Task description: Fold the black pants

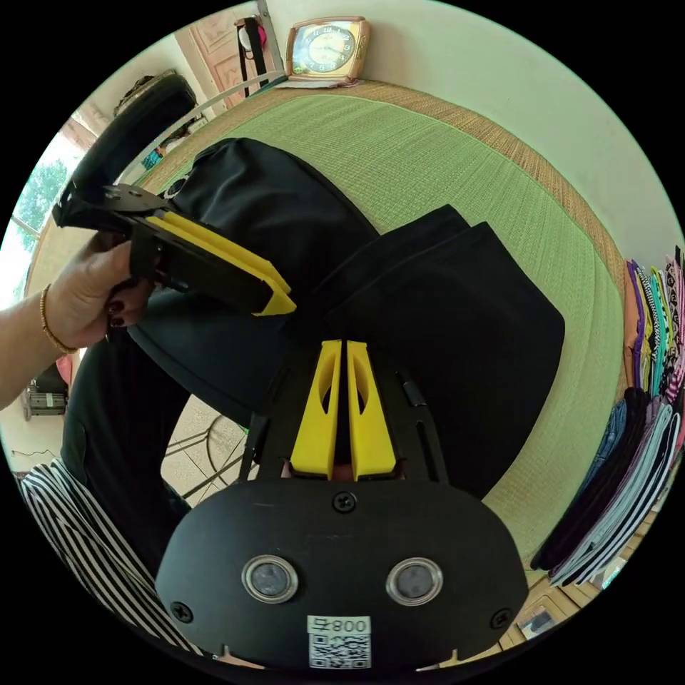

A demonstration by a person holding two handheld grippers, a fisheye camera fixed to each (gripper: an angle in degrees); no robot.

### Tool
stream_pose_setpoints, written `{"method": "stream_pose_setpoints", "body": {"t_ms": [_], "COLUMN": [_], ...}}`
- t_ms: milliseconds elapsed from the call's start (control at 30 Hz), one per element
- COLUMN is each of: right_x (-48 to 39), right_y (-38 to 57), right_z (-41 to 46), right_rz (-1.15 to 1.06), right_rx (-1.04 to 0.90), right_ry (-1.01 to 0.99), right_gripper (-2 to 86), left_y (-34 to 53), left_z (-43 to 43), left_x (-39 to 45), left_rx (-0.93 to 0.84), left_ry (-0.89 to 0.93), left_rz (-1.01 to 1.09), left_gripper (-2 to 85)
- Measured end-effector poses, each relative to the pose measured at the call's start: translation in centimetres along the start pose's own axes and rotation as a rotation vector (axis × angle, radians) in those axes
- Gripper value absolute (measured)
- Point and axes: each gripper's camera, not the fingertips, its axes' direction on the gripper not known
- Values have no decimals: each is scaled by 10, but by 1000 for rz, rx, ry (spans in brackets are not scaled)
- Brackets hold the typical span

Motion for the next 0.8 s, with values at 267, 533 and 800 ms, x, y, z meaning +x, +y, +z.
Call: {"method": "stream_pose_setpoints", "body": {"t_ms": [267, 533, 800], "right_x": [71, 229, 263], "right_y": [63, 258, 363], "right_z": [-64, -119, -95], "right_rz": [186, 821, 1081], "right_rx": [203, 405, 255], "right_ry": [-78, -127, -124], "right_gripper": [1, 8, 19], "left_y": [-39, -73, -95], "left_z": [-8, -30, -33], "left_x": [30, 79, 103], "left_rx": [31, 107, 98], "left_ry": [3, 81, 52], "left_rz": [34, 192, 222], "left_gripper": [20, 12, 11]}}
